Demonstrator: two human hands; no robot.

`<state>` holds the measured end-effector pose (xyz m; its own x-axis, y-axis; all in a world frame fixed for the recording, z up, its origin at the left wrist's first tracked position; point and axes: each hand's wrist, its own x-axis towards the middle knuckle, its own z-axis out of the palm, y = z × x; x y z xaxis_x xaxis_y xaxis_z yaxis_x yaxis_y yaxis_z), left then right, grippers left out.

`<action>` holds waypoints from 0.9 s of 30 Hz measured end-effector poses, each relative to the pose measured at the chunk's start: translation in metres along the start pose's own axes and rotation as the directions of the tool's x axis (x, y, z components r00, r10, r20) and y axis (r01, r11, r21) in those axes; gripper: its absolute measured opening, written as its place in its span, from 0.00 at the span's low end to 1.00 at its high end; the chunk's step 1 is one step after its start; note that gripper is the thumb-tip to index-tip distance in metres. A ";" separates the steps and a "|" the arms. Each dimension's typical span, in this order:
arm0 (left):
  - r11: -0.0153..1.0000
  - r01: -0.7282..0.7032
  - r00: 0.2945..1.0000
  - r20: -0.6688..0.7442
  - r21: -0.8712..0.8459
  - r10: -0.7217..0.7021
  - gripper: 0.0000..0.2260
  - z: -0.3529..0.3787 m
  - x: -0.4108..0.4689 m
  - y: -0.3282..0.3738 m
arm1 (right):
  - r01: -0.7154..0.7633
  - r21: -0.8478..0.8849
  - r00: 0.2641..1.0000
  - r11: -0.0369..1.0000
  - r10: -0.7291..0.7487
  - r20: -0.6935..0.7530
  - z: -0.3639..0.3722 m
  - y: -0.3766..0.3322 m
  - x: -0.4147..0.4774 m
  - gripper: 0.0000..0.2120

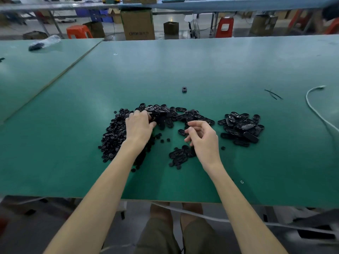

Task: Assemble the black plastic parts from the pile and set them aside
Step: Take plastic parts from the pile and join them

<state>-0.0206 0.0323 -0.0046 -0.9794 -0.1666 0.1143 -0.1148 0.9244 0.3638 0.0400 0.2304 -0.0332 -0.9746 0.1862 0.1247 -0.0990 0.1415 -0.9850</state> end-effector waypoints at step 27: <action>0.638 -0.319 0.899 -0.010 -0.701 0.438 0.11 -0.006 -0.039 0.021 | 0.041 0.156 0.997 0.987 -0.052 0.065 -0.002 0.006 0.003 0.07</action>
<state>0.0160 0.0558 0.0037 -0.9291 0.2517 0.2711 0.3553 0.4028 0.8435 0.0369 0.2333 -0.0385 -0.9791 0.1151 0.1674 -0.1690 -0.0042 -0.9856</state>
